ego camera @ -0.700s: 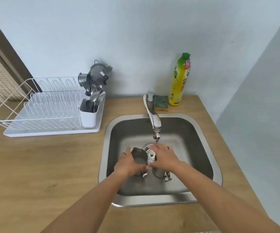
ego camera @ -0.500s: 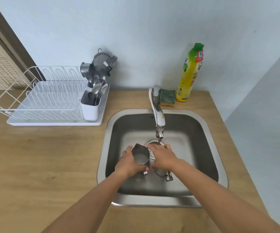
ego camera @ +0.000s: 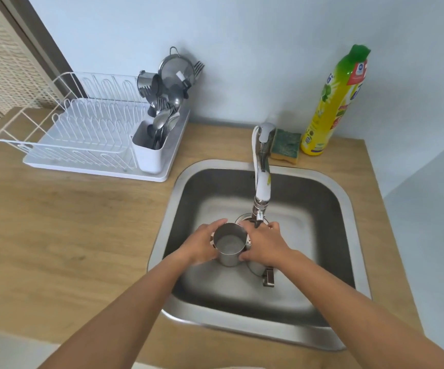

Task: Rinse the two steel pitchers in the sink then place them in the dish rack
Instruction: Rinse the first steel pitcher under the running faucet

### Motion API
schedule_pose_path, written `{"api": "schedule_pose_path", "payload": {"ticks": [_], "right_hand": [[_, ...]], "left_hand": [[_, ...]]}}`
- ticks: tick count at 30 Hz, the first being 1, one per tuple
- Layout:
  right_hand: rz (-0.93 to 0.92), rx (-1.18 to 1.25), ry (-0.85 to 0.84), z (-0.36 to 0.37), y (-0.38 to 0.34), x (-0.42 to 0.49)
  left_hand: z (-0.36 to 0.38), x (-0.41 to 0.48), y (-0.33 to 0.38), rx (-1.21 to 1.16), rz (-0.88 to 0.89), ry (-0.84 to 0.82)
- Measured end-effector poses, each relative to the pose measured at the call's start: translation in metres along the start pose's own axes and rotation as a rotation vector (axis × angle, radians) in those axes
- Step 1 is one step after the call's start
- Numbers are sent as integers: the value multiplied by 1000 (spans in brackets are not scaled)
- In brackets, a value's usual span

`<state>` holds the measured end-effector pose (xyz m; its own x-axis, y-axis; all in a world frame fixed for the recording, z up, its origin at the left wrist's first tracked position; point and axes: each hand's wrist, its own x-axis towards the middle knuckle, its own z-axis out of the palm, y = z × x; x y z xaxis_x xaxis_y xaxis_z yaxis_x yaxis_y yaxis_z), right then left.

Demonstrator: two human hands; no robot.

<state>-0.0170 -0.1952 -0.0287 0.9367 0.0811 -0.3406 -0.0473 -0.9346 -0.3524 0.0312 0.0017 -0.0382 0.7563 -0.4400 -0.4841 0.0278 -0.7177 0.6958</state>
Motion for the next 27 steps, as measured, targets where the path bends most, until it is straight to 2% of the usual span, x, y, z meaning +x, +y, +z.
{"api": "schedule_pose_path", "payload": {"ticks": [4, 6, 10, 16, 22, 27], "right_hand": [[46, 45, 35, 8, 7, 5], [53, 62, 54, 9, 10, 5], [53, 97, 33, 5, 12, 1], [97, 291, 63, -13, 17, -3], [82, 427, 142, -56, 11, -20], [134, 445, 65, -93, 18, -35]], "left_hand": [[3, -1, -7, -96, -160, 205], [4, -3, -9, -133, -211, 253], [8, -9, -12, -315, -241, 185], [0, -24, 0, -583, -148, 83], [-13, -34, 23, -706, -61, 108], [-19, -35, 44, -739, -20, 122]]}}
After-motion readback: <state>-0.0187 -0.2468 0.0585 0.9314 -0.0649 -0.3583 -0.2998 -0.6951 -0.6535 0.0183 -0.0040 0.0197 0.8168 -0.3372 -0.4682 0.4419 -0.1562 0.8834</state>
